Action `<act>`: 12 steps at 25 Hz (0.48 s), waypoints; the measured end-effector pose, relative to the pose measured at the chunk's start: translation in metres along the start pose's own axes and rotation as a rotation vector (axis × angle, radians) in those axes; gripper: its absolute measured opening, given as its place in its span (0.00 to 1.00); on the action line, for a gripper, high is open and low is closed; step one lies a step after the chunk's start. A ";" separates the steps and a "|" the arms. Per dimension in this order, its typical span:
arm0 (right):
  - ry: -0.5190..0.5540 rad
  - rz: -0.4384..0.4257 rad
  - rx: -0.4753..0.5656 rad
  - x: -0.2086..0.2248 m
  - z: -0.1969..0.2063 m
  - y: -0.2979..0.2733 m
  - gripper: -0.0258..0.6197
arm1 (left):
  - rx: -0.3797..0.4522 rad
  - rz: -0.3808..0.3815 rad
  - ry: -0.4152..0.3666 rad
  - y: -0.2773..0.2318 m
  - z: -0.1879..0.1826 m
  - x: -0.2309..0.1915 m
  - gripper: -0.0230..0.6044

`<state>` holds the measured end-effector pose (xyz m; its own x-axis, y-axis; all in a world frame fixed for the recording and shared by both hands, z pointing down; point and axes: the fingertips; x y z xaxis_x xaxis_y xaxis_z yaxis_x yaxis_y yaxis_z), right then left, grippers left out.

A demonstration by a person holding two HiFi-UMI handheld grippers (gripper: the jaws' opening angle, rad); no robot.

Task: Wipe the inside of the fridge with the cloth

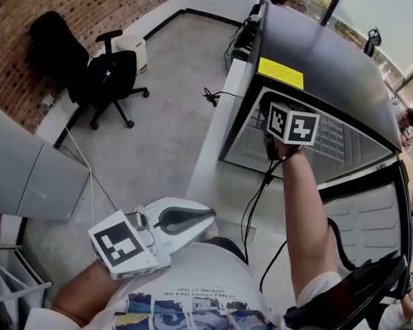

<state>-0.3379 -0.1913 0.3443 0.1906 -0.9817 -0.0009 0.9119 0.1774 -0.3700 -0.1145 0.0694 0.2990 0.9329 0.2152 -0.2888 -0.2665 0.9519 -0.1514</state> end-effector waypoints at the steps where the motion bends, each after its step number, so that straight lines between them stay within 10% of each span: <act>1: -0.024 -0.019 0.006 -0.003 -0.001 0.000 0.12 | -0.001 -0.001 0.000 0.001 0.000 0.001 0.05; 12: -0.092 0.010 0.089 0.017 -0.007 0.037 0.12 | -0.015 0.047 -0.009 0.001 0.006 0.014 0.05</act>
<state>-0.3032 -0.2022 0.3238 0.2286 -0.9700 0.0830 0.9377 0.1965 -0.2867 -0.1002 0.0747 0.3005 0.9215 0.2613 -0.2874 -0.3133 0.9374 -0.1523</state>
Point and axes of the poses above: the fingertips, and each gripper's own axes: y backward along the fingers, x to its right, z out of its underside, and after that the axes turned 4 degrees about z, right-handed
